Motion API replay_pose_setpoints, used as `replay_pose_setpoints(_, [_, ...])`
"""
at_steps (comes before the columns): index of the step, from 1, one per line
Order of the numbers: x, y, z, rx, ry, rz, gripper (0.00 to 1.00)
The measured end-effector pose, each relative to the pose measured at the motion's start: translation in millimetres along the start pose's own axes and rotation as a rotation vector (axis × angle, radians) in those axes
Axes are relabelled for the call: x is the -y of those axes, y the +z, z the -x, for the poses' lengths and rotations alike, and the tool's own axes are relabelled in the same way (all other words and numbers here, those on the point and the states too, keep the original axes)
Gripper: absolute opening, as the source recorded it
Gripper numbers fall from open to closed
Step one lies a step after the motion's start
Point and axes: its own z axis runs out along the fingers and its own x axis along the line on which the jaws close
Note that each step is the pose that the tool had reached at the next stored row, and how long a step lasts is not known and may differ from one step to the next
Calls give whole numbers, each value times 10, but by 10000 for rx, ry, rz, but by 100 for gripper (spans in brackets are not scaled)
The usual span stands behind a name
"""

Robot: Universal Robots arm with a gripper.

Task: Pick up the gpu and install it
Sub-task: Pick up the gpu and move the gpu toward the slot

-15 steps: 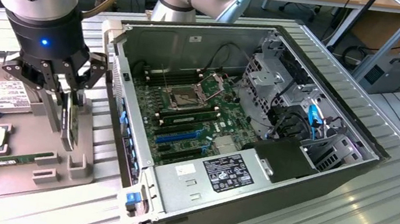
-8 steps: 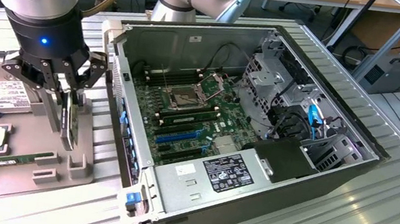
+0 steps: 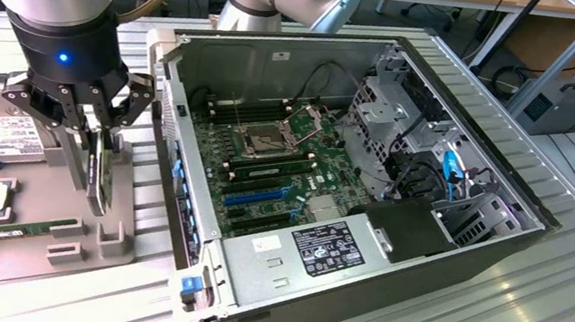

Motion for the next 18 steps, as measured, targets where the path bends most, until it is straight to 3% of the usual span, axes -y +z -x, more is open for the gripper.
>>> replay_pose_setpoints(18, [-2,-41,1,0,0,0,27])
